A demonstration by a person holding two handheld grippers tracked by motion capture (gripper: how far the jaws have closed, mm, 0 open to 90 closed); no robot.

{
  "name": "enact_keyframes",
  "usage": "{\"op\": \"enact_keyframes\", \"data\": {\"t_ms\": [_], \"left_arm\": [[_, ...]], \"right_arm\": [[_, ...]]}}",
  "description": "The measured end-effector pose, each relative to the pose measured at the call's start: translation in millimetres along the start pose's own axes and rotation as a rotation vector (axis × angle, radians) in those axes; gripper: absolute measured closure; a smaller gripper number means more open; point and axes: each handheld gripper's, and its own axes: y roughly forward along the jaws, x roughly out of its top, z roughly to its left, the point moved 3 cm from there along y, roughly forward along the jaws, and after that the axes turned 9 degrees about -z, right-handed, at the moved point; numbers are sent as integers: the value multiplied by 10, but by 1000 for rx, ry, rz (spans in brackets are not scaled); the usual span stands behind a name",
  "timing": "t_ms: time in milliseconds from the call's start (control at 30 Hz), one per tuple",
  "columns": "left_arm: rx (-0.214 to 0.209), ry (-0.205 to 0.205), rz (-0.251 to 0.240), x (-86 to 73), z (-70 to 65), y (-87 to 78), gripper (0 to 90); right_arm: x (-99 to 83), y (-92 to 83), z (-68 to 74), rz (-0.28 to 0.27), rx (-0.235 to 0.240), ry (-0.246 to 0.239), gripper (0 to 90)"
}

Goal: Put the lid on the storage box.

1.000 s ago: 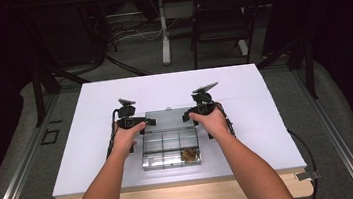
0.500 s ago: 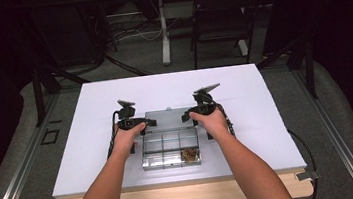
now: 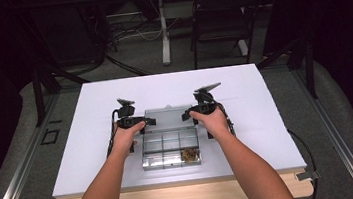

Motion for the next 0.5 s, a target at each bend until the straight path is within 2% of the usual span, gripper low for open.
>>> {"op": "enact_keyframes", "data": {"t_ms": [267,333,467,500], "left_arm": [[-7,-11,-10,15,-9,-13,432],[-9,4,-11,22,3,-21,434],[-17,-21,-21,25,-14,-31,439],[-16,-4,-21,29,-4,-36,440]], "right_arm": [[8,-42,1,-5,4,-34,452],[8,-46,8,-8,4,-35,453],[16,-63,11,-17,7,-39,455],[17,-64,13,-22,9,-37,457]]}}
